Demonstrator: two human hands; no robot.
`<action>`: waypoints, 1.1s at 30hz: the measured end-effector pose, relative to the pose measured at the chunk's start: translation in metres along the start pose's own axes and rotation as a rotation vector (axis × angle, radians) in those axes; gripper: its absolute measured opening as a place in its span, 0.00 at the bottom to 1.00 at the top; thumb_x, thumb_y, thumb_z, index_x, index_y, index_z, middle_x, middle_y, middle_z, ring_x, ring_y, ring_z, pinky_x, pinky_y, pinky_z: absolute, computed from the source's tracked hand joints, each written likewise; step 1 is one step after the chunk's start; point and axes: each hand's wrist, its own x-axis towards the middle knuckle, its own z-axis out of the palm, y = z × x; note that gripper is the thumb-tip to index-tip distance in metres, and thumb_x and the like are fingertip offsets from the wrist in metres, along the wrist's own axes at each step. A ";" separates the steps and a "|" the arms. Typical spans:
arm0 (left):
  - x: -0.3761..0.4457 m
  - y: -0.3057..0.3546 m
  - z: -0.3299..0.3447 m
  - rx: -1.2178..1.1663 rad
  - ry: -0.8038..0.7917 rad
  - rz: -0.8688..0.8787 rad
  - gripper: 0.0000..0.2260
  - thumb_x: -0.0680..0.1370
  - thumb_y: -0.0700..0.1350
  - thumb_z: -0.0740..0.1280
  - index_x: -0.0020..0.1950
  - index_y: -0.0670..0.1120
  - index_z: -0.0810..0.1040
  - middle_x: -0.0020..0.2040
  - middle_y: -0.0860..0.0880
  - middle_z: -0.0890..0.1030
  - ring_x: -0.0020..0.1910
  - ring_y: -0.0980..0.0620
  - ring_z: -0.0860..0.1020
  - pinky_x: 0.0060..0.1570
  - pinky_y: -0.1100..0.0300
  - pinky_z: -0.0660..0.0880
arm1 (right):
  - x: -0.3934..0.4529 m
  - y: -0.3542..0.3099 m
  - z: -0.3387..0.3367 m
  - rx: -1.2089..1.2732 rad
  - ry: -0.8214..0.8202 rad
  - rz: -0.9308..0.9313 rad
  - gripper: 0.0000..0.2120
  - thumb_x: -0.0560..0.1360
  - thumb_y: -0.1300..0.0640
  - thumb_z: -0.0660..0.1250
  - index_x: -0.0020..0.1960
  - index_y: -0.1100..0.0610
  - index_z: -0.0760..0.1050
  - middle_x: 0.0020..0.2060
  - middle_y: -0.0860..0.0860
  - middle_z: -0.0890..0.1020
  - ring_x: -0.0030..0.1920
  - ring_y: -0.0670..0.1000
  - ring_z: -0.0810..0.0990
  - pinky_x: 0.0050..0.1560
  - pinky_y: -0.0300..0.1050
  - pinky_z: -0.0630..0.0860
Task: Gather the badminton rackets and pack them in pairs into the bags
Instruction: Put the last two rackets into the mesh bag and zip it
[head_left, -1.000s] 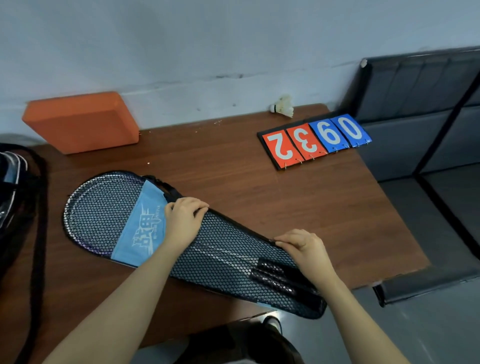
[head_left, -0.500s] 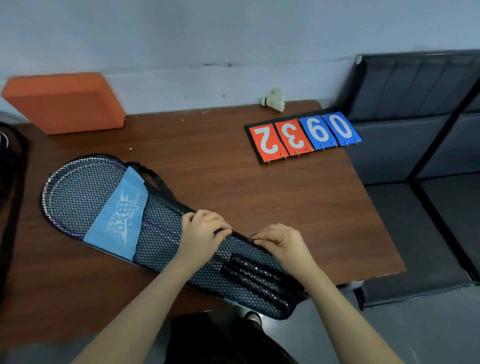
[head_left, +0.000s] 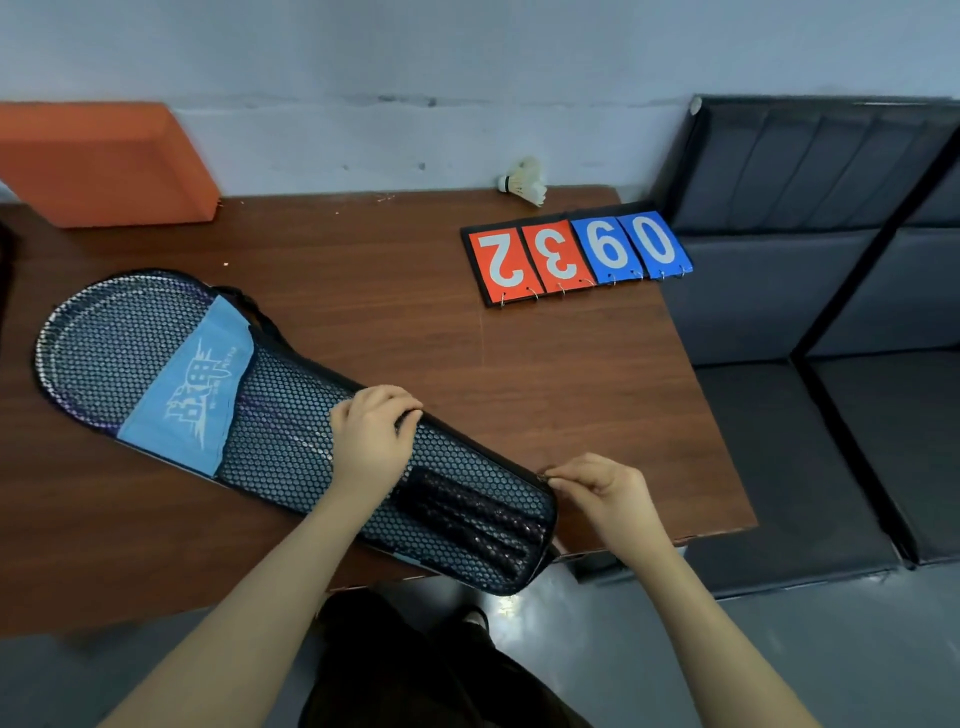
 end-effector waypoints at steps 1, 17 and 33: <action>-0.002 0.007 0.003 -0.003 -0.032 0.046 0.07 0.76 0.46 0.66 0.51 0.49 0.82 0.52 0.53 0.80 0.58 0.51 0.73 0.55 0.58 0.54 | 0.000 0.000 0.000 0.010 0.009 -0.005 0.04 0.71 0.62 0.71 0.44 0.56 0.84 0.38 0.43 0.82 0.42 0.41 0.80 0.46 0.39 0.77; -0.001 0.069 0.021 -0.081 0.045 0.192 0.07 0.75 0.50 0.66 0.46 0.51 0.83 0.45 0.55 0.83 0.53 0.50 0.76 0.51 0.60 0.53 | -0.028 0.008 0.000 -0.075 0.171 -0.066 0.07 0.70 0.53 0.68 0.43 0.54 0.83 0.35 0.37 0.77 0.41 0.39 0.73 0.42 0.26 0.69; -0.040 0.000 0.000 0.131 -0.179 -0.344 0.23 0.78 0.54 0.60 0.71 0.47 0.64 0.72 0.41 0.60 0.70 0.39 0.58 0.66 0.41 0.57 | 0.031 -0.025 0.054 -0.286 -0.042 -0.012 0.24 0.77 0.47 0.62 0.71 0.51 0.64 0.68 0.51 0.68 0.66 0.55 0.65 0.63 0.49 0.61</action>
